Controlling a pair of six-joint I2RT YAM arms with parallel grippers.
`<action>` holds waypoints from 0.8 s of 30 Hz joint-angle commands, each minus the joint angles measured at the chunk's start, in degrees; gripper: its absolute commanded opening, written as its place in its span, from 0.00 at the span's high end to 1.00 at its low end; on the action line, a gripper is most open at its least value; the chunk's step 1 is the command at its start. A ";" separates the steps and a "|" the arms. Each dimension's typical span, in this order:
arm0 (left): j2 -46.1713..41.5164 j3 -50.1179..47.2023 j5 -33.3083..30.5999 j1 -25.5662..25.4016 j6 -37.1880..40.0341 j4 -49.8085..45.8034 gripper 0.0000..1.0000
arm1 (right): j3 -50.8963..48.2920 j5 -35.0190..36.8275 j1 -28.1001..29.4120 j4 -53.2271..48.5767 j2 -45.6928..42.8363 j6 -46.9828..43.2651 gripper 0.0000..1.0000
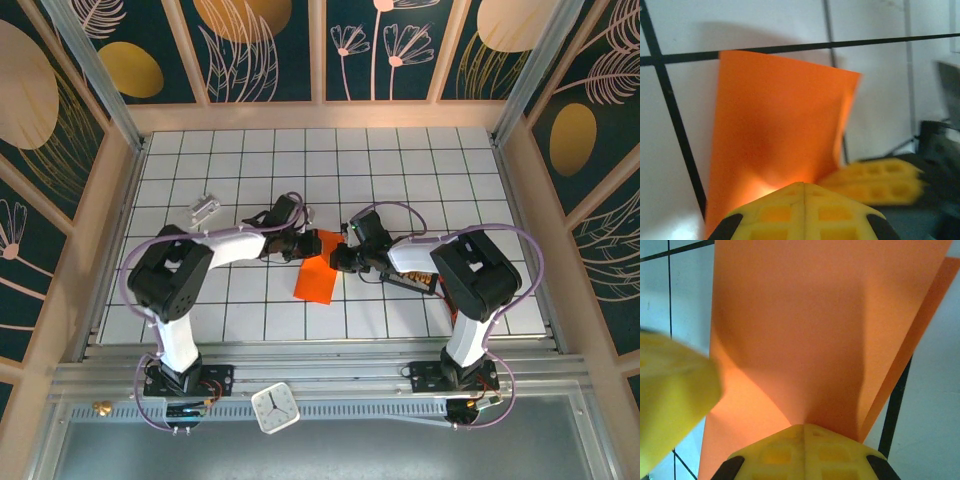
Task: Fold a paper plane with a square sheet of paper (pick it up from the middle)
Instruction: First fold the square sheet of paper in half at the center of the table.
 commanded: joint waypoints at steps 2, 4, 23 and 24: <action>4.05 2.10 -0.93 2.06 2.34 -1.56 0.95 | -2.46 7.14 -0.86 -10.78 3.22 -1.65 1.00; 4.12 1.17 -1.28 3.45 2.40 -0.90 0.95 | -2.78 7.07 -0.84 -10.48 3.10 -1.45 1.00; 6.53 8.22 4.01 4.96 3.02 -1.11 0.92 | -3.24 7.05 -0.94 -10.29 3.29 -1.53 1.00; 7.37 8.77 3.08 4.92 3.36 -1.79 0.92 | -3.17 7.10 -0.92 -10.32 3.36 -1.54 1.00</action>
